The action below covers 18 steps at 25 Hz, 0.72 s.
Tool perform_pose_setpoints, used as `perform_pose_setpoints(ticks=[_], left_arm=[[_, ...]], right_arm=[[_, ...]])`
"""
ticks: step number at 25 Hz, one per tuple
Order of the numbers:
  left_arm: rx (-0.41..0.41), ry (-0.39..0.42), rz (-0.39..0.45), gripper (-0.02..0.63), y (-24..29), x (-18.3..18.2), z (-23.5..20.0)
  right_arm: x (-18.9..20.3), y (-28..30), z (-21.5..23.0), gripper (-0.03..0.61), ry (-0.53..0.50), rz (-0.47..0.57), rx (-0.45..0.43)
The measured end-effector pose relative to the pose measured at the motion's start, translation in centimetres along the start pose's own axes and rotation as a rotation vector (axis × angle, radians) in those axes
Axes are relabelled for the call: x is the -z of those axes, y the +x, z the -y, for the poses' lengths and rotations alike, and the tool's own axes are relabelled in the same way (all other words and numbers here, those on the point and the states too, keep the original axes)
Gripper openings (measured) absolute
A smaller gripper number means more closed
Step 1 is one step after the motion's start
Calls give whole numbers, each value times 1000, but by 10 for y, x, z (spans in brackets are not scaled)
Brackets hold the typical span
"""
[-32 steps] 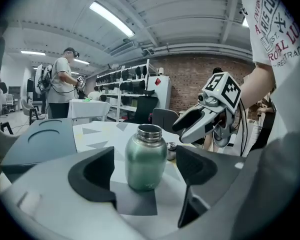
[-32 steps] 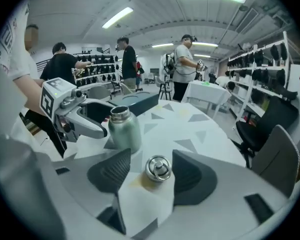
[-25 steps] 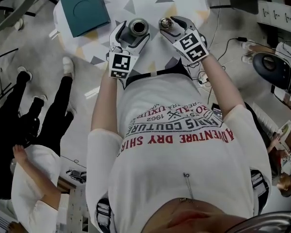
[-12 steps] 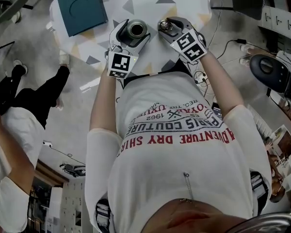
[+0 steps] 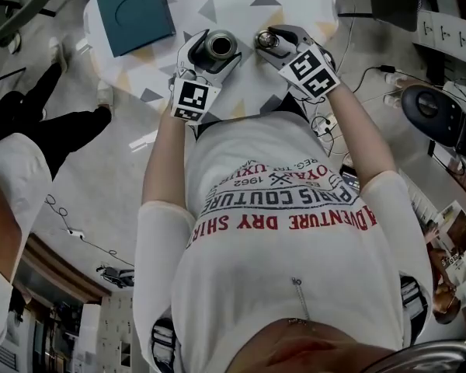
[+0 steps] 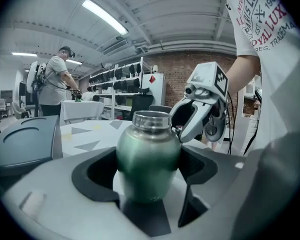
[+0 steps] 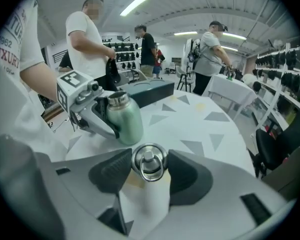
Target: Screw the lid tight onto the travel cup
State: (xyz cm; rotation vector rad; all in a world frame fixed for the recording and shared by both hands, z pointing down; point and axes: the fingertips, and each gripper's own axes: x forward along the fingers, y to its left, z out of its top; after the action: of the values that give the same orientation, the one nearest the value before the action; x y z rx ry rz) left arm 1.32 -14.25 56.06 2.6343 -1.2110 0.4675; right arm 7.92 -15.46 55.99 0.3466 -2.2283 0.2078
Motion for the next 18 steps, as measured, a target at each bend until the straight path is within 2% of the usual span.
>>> perform_pose_setpoints(ticks=[6,12,18], left_arm=[[7,-3,2,377,0,-1,1],[12,-11,-4,377,0,-1,2],[21,-17,-8,377,2,1,2]], right_arm=[[-49,-33,-8,235,-45,79,-28],[-103,-54,-33,235,-142,162,-127],[-123,-35,-61,235,-283,131,-227]])
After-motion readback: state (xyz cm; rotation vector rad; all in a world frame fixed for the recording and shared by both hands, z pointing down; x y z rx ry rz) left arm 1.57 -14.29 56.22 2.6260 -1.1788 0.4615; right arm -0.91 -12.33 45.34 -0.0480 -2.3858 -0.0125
